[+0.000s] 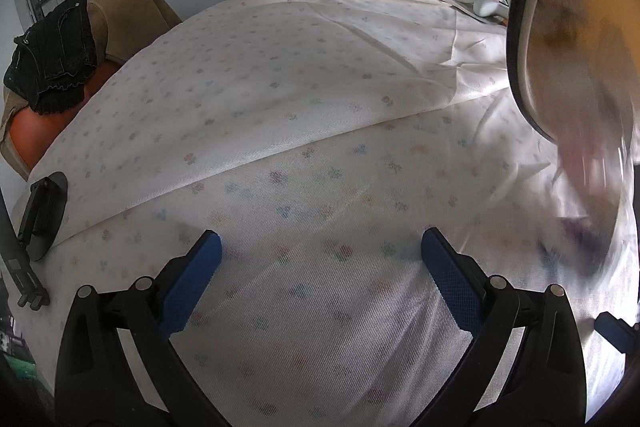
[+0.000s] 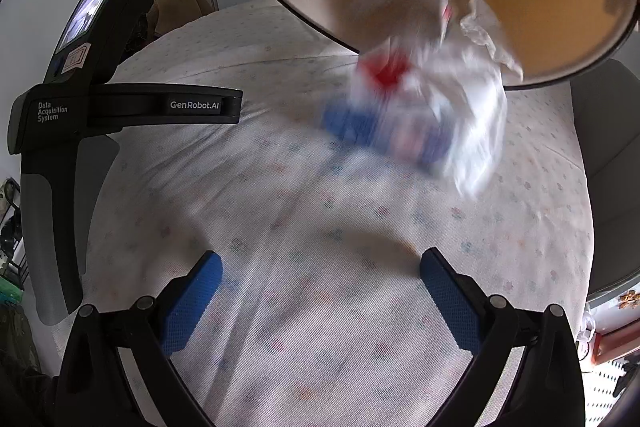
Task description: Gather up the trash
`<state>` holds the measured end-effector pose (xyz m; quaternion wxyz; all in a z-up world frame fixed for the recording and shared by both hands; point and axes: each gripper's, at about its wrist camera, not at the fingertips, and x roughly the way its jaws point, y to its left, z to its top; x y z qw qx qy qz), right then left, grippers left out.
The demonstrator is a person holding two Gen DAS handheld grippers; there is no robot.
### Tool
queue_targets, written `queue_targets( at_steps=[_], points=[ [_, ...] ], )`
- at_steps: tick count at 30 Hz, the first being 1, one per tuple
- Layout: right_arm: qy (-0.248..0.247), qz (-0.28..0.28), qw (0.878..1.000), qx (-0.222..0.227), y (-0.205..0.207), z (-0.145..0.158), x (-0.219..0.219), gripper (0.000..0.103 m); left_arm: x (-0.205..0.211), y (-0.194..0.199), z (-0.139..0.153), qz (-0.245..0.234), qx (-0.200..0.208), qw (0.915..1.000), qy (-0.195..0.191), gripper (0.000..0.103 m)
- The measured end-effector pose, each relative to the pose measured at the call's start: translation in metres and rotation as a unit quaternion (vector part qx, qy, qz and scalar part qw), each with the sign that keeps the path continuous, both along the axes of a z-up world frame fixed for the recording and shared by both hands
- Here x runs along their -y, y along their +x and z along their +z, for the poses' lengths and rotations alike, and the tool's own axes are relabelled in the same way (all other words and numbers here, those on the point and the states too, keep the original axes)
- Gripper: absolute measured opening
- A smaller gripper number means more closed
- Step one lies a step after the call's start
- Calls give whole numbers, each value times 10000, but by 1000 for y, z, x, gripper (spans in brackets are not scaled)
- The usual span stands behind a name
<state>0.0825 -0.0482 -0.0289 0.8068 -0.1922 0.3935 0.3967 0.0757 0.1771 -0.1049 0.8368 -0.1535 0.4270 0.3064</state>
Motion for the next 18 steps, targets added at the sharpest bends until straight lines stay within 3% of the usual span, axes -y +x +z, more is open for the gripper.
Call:
queue_targets(
  at_steps=[18],
  points=[
    [-1, 0, 10000, -1, 0, 0, 0, 97, -1, -1, 0, -1, 0, 10000, 1, 99]
  ],
)
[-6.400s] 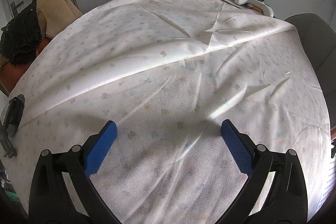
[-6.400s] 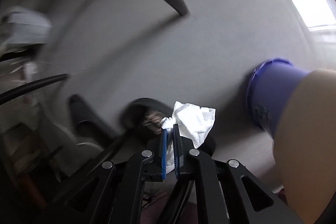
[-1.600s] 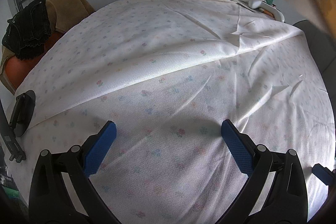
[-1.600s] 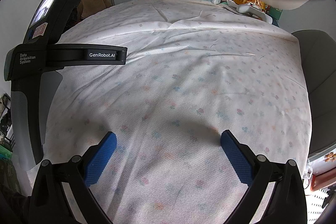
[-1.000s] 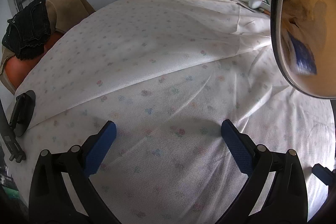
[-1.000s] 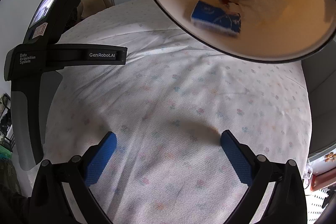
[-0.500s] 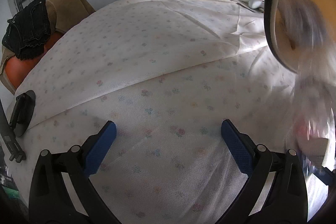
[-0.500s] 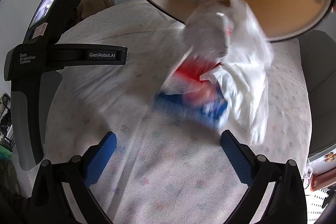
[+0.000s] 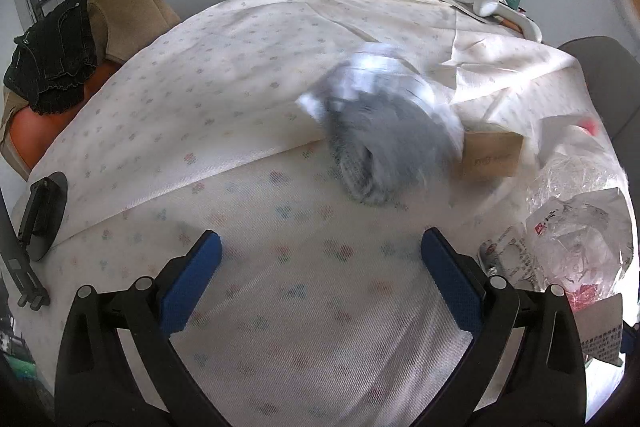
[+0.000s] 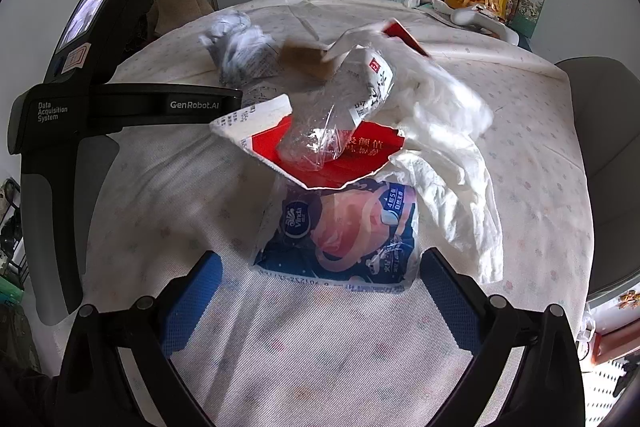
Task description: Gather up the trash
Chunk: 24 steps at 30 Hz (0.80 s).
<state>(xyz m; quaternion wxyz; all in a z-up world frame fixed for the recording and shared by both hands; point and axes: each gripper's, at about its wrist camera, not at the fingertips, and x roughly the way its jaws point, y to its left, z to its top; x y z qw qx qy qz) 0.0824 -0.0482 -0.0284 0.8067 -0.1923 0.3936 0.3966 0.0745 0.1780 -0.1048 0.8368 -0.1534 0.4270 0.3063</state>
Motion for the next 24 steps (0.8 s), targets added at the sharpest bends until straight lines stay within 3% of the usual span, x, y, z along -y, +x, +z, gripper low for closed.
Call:
queue_targets(
  at_steps=[24],
  points=[
    [3, 0, 10000, 1, 0, -1, 0, 97, 0, 0, 0, 1, 1, 10000, 0, 99]
  ],
)
